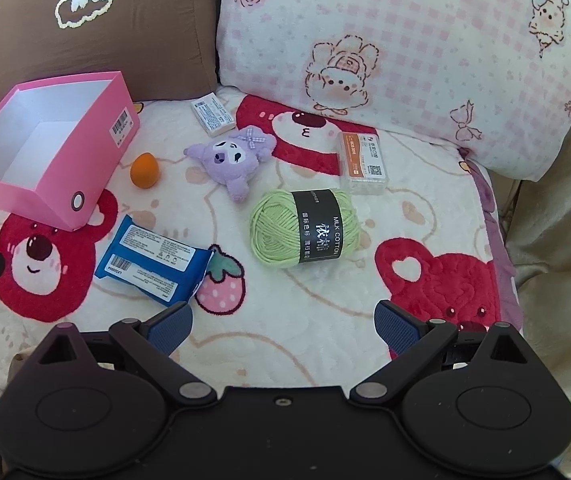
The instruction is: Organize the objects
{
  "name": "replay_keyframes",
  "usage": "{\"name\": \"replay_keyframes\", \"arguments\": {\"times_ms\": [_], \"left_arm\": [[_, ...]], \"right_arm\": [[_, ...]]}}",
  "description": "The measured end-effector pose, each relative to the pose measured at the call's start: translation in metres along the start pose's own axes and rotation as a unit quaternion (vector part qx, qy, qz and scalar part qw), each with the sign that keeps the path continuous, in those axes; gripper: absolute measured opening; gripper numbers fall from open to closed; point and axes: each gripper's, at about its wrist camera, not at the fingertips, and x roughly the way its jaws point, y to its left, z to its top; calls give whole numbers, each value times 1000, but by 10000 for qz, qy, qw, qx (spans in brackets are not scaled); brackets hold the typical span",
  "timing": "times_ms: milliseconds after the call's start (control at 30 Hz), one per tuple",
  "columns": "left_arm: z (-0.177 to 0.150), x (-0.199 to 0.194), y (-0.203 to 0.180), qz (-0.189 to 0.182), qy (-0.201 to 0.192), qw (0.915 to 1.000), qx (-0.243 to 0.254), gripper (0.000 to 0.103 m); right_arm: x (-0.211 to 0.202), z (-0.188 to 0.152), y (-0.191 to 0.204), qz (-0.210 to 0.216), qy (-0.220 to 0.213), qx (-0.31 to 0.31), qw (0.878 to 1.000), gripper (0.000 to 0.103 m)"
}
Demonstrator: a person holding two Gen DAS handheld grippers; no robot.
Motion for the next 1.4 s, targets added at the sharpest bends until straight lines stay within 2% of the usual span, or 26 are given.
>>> {"name": "replay_keyframes", "arguments": {"times_ms": [500,867,1000,1233,1400], "left_arm": [[-3,4,15,-459,-50,9984,-313,103],[-4,2,14,-557,-2,9983,-191,103],[-5,3,9,-349,69,9994,35,102],[-2,-5,9,-554,74,9984,118,102],[7,-18,15,-546,8,9983,194,102]], "right_arm": [[-5,0,1,-16,-50,-46,10000,99],[-4,0,1,-50,-68,-42,10000,99],[-4,-2,-3,-83,-67,51,9999,99],[-8,-16,-11,15,-124,229,9997,99],[-21,-11,-13,96,-295,260,9992,99]]}}
